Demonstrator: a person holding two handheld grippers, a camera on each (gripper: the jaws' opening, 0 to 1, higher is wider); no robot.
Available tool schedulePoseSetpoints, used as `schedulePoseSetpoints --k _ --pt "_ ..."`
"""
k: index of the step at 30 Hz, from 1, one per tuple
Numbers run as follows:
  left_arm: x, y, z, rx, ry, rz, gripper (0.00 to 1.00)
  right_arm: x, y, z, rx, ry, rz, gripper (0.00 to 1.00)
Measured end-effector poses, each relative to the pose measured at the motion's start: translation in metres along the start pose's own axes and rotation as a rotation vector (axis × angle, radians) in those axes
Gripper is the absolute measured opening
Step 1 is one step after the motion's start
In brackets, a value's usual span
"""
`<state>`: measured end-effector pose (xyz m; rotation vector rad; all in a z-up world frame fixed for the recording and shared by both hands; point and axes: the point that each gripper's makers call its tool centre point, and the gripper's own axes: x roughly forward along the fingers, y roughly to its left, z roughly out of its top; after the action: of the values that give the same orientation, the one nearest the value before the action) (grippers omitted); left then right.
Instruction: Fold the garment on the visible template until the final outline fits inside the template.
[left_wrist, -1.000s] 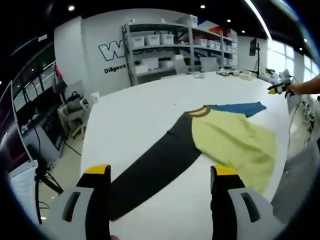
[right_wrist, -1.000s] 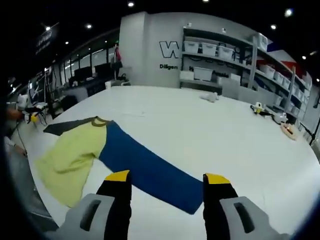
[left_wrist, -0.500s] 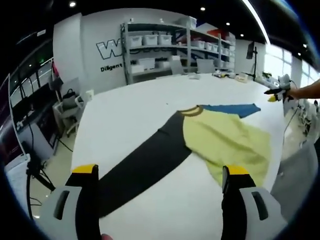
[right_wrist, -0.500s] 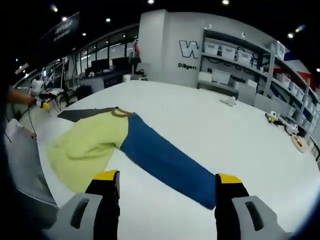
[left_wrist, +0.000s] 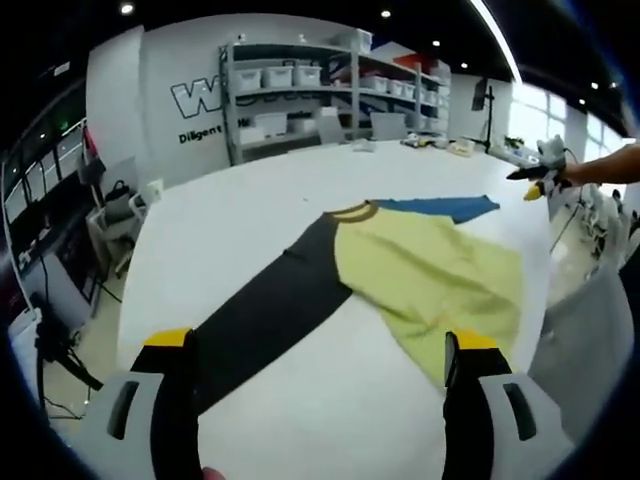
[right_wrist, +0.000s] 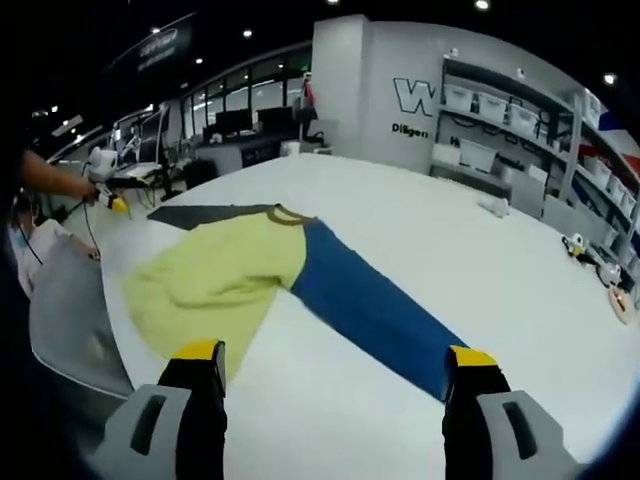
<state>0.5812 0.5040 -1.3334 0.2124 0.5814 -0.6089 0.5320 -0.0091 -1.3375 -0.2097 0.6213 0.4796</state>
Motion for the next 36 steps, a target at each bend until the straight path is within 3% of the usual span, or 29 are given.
schedulePoseSetpoints --k 12,19,24,27,30,36 --pt "0.009 -0.042 -0.025 0.013 0.047 -0.109 0.96 0.013 0.033 -0.014 -0.056 0.044 0.086 0.74" --pt "0.016 -0.066 -0.04 0.074 0.083 -0.158 0.92 0.023 0.06 -0.032 -0.096 0.104 0.151 0.7" --pt "0.02 -0.074 -0.047 0.08 0.1 -0.183 0.87 0.028 0.076 -0.038 -0.091 0.12 0.188 0.66" --pt "0.023 -0.076 -0.054 0.092 0.114 -0.198 0.84 0.032 0.086 -0.042 -0.092 0.131 0.205 0.59" --pt "0.023 -0.079 -0.056 0.099 0.123 -0.214 0.79 0.037 0.097 -0.049 -0.039 0.155 0.24 0.48" --pt "0.024 -0.09 -0.062 0.123 0.146 -0.241 0.72 0.048 0.112 -0.059 -0.07 0.19 0.265 0.36"
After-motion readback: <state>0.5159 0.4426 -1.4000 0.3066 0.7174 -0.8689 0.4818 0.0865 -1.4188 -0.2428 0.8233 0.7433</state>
